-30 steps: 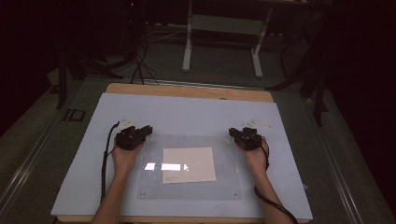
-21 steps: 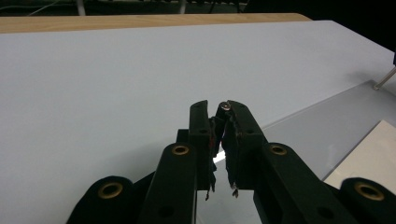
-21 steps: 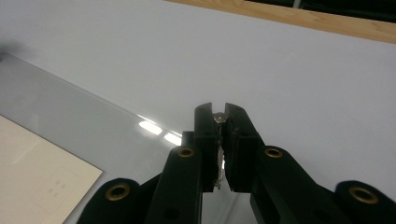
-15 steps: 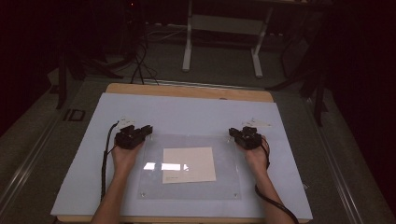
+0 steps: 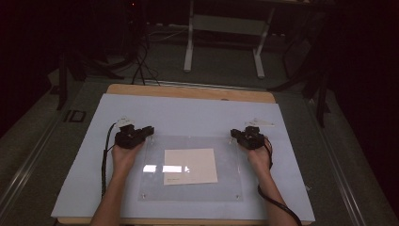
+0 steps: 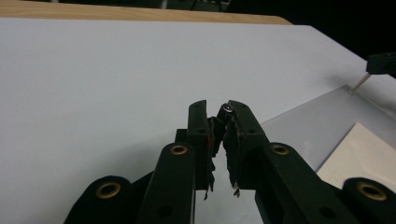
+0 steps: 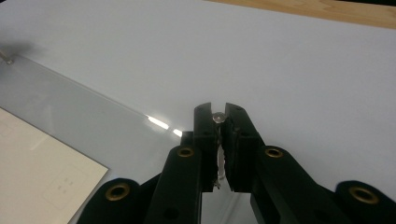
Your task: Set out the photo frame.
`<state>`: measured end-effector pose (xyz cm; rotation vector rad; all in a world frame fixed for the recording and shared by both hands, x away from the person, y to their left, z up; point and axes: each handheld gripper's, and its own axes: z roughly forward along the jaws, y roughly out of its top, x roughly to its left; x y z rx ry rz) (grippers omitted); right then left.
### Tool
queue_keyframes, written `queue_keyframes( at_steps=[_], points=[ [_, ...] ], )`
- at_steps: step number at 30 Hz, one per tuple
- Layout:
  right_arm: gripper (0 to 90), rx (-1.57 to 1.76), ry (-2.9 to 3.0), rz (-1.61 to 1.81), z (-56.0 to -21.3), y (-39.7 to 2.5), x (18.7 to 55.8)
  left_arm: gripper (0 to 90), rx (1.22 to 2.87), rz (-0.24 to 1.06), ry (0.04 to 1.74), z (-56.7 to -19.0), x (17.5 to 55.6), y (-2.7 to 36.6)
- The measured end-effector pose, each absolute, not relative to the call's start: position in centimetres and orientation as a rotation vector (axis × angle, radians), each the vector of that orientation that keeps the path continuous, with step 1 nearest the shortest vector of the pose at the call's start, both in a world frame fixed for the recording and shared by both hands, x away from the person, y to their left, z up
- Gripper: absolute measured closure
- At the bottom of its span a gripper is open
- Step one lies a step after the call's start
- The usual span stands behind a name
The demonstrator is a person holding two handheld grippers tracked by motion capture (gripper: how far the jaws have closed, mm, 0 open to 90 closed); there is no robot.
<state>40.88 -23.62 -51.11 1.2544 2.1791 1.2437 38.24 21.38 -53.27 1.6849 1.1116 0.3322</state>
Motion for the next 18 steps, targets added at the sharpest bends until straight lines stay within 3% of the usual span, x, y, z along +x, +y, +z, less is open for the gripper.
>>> queue_keyframes(
  at_steps=[18],
  points=[
    [84.3,1.362,2.233,1.299,-50.9,-24.2,42.6,80.3,1.615,0.153,1.116,-53.9,40.4,22.6]
  ],
)
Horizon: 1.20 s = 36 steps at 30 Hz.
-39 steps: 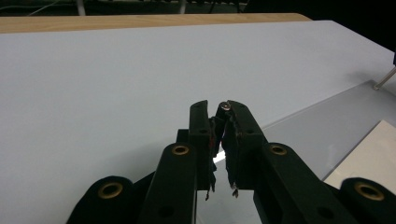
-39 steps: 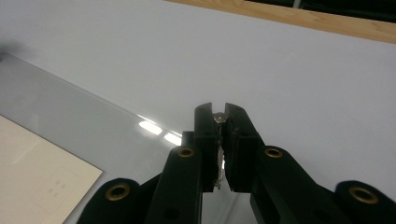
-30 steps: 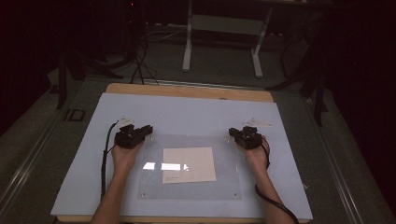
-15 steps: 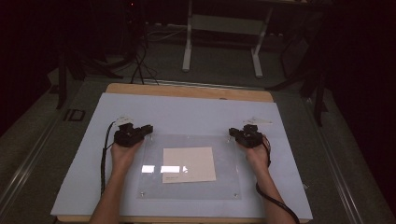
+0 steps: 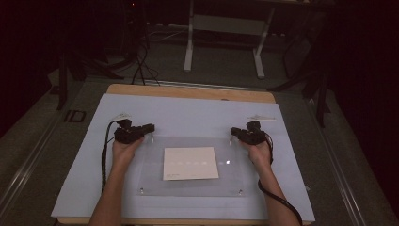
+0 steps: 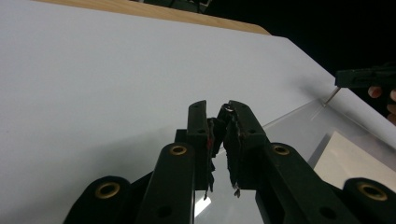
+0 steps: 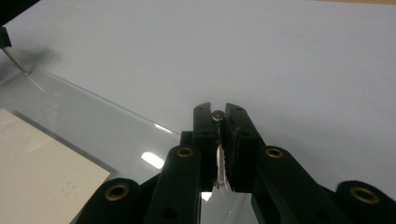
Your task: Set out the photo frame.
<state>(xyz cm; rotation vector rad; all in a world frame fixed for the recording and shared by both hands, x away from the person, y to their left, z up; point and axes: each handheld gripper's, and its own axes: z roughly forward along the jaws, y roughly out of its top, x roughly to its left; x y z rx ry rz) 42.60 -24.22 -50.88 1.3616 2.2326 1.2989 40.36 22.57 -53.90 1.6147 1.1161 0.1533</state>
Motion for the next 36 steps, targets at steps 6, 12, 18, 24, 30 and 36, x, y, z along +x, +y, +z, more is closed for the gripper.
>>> queue_keyframes(
  at_steps=[6,12,18,24,30,36],
  points=[
    [85.0,1.353,2.251,1.245,-50.5,-23.8,43.0,81.7,1.662,0.158,1.144,-53.3,40.9,22.2],
    [84.2,1.337,2.269,1.155,-49.9,-23.3,43.2,82.0,1.651,0.137,1.169,-53.3,41.3,22.2],
    [70.6,1.327,2.184,1.073,-48.5,-23.3,42.4,82.2,1.642,0.125,1.195,-53.3,41.6,22.1],
    [67.5,1.309,2.186,1.128,-46.5,-23.9,41.2,82.6,1.653,0.121,1.221,-53.1,41.8,21.9],
    [66.7,1.224,2.249,1.134,-45.6,-23.5,39.6,82.7,1.659,0.116,1.234,-53.0,42.0,21.8],
    [67.3,1.143,2.305,1.161,-44.4,-23.0,37.6,82.9,1.655,0.114,1.249,-53.0,42.1,21.7]
  ],
)
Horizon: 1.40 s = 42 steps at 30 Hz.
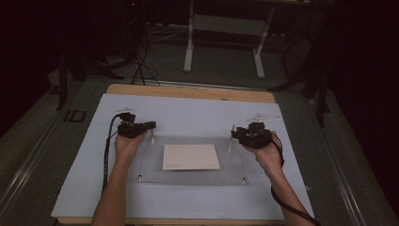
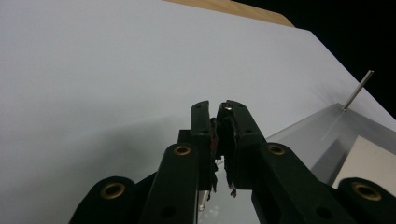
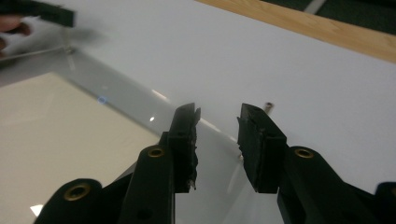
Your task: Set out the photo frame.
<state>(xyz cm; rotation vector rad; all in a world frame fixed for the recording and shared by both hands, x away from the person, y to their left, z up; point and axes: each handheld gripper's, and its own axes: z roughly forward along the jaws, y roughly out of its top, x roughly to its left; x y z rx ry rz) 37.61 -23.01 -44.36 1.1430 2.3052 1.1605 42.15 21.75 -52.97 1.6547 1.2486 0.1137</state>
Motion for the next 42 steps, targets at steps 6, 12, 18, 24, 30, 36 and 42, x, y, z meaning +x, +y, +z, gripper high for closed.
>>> queue_keyframes(
  at_steps=[6,12,18,24,30,36,42],
  points=[
    [68.8,1.060,2.354,1.190,-42.8,-22.5,35.1,82.8,1.657,0.108,1.255,-52.9,42.2,21.7],
    [69.8,1.023,2.360,1.262,-41.4,-22.1,33.5,82.8,1.657,0.097,1.267,-52.9,42.4,21.7],
    [76.0,0.941,2.364,1.266,-40.5,-21.0,31.6,83.0,1.635,0.085,1.284,-53.0,42.6,21.7],
    [86.5,0.875,2.392,1.291,-40.1,-19.9,30.3,82.9,1.624,0.072,1.290,-53.1,42.7,21.7],
    [90.0,0.811,2.434,1.321,-40.0,-18.7,28.9,83.0,1.625,0.069,1.296,-53.1,42.8,21.7],
    [90.0,0.751,2.479,1.353,-40.5,-17.4,27.1,83.0,1.619,0.065,1.305,-53.1,42.9,21.7],
    [90.0,0.675,2.526,1.387,-40.8,-16.0,25.3,83.1,1.615,0.060,1.308,-53.1,43.0,21.7]
  ],
)
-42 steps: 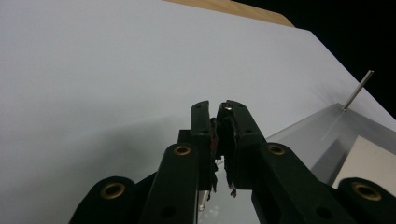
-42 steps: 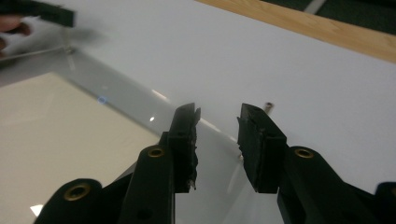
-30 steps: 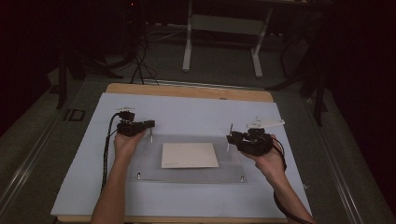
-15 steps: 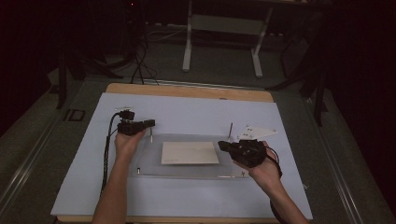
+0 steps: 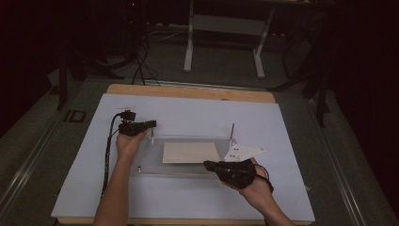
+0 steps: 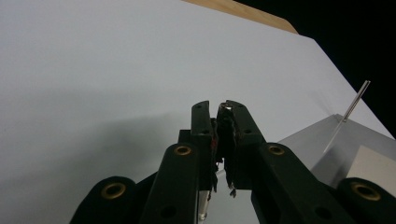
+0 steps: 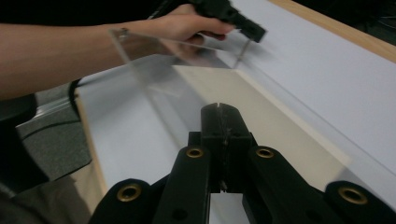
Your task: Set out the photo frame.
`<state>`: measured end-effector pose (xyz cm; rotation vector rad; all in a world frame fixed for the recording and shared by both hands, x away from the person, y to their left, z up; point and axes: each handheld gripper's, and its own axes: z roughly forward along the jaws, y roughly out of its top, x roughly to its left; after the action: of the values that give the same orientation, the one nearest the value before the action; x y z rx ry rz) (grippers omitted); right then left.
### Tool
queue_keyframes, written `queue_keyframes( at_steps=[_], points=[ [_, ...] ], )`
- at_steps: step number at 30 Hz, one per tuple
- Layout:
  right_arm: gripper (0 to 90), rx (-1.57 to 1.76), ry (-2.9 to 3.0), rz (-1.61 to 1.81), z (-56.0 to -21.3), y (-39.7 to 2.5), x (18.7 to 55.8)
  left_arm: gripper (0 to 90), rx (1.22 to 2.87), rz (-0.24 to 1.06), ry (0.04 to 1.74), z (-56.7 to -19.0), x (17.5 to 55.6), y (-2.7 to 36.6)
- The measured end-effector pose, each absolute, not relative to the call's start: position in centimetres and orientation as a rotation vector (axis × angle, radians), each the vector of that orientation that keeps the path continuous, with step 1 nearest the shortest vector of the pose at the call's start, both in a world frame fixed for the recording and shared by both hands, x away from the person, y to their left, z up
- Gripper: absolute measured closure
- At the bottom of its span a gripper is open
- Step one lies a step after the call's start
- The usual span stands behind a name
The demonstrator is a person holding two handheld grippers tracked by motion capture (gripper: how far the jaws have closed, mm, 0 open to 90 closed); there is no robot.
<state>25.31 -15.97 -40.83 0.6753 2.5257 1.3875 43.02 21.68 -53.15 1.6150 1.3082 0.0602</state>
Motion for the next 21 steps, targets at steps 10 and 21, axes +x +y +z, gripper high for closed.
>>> queue_keyframes(
  at_steps=[10,21],
  points=[
    [90.0,0.641,2.580,1.353,-43.2,-14.3,23.6,83.1,1.620,0.053,1.308,-53.1,43.1,21.7],
    [90.0,0.699,2.504,1.252,-46.6,-13.2,23.4,82.9,1.622,0.041,1.311,-53.1,43.2,21.8]
  ],
)
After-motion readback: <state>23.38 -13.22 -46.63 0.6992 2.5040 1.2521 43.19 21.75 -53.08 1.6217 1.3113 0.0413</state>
